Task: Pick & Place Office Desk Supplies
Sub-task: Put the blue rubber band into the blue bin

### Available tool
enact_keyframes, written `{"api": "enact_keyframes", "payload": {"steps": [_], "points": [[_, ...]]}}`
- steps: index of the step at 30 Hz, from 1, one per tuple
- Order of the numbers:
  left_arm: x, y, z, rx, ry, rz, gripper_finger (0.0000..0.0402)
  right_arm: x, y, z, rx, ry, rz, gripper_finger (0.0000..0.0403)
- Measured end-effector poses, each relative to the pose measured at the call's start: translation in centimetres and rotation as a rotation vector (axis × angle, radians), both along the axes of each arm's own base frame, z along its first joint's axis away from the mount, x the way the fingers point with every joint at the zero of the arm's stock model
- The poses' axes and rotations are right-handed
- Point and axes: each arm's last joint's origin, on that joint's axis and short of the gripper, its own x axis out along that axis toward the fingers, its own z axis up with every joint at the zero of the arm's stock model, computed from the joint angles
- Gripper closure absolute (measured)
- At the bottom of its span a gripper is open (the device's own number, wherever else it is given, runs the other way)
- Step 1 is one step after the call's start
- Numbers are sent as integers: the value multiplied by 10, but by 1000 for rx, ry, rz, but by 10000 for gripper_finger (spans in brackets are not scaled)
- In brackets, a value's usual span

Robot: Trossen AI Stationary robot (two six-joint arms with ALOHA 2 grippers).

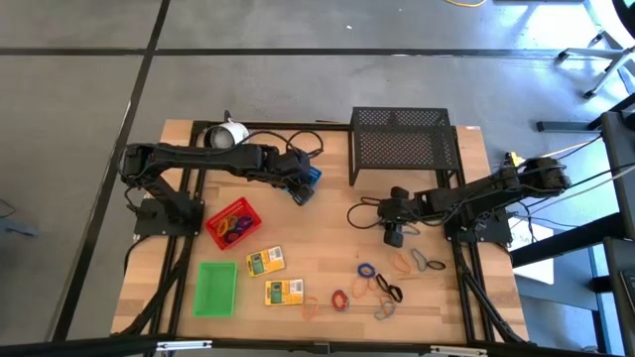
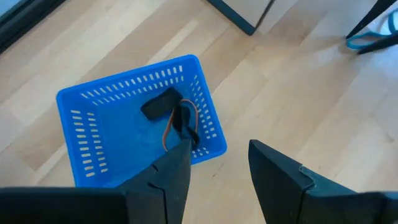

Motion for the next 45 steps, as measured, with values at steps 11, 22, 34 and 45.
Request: {"api": "enact_keyframes", "payload": {"steps": [11,22,34,45], "points": [[2,-11,0,8,0,-27,247,0,1,3,31,-8,16,386],[12,-23,6,28,-111,-84,247,41,-4,85,49,-334,20,397],[35,-50,27,235,-345,-391,247,79,-1,202,47,-830,138,397],[49,-70,56,368,-650,-505,247,81,4,240,86,-1016,298,398]]}}
